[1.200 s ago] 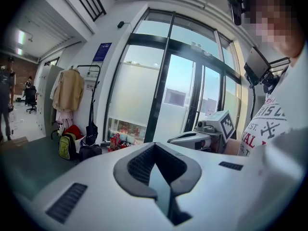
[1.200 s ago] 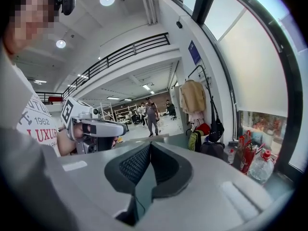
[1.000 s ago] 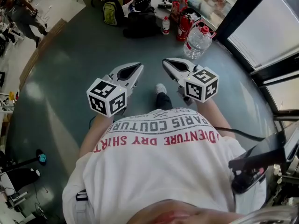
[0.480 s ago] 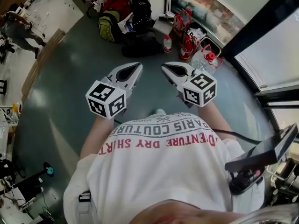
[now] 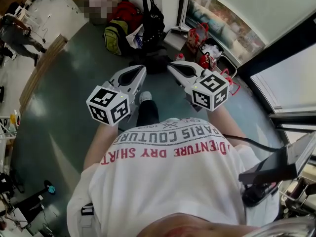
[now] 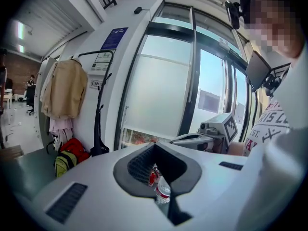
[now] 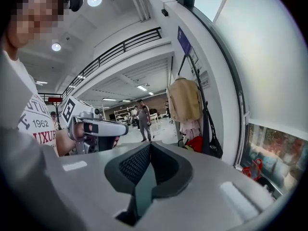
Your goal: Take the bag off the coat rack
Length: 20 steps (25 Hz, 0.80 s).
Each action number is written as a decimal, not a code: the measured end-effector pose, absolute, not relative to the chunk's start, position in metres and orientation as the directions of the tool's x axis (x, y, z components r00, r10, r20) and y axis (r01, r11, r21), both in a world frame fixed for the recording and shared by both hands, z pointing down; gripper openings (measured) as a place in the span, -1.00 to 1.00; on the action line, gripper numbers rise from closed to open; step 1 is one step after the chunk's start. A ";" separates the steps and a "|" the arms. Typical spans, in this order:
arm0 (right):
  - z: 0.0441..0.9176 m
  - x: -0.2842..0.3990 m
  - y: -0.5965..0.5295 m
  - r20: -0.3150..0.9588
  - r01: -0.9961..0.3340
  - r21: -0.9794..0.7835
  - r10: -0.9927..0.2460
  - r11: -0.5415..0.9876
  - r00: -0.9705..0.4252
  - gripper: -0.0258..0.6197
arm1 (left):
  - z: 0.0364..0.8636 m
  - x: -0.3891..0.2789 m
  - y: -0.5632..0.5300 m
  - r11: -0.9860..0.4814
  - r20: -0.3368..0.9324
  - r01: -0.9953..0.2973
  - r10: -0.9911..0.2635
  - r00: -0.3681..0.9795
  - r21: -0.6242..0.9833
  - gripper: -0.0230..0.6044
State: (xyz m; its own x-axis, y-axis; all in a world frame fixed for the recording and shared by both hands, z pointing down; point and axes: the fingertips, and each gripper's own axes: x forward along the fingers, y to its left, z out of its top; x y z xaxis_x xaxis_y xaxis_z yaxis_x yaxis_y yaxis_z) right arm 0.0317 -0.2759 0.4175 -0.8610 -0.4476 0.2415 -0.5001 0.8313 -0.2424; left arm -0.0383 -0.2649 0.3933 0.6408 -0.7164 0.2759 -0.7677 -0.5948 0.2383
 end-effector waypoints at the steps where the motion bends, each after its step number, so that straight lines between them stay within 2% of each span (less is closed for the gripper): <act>1: 0.417 0.022 -0.292 0.242 -0.500 -0.237 -0.447 0.833 -0.861 -0.91 | 0.393 -0.047 -0.283 -0.600 0.272 -0.765 -0.715 0.644 0.235 -0.92; 13: 0.402 -0.100 -0.536 0.252 -0.583 -0.224 -0.531 0.781 -0.809 -0.91 | 0.388 -0.168 -0.532 -0.661 0.292 -0.714 -0.653 0.698 0.230 -0.92; 20: 0.397 -0.120 -0.611 0.246 -0.634 -0.233 -0.586 0.738 -0.772 -0.91 | 0.392 -0.192 -0.609 -0.685 0.305 -0.687 -0.618 0.725 0.242 -0.92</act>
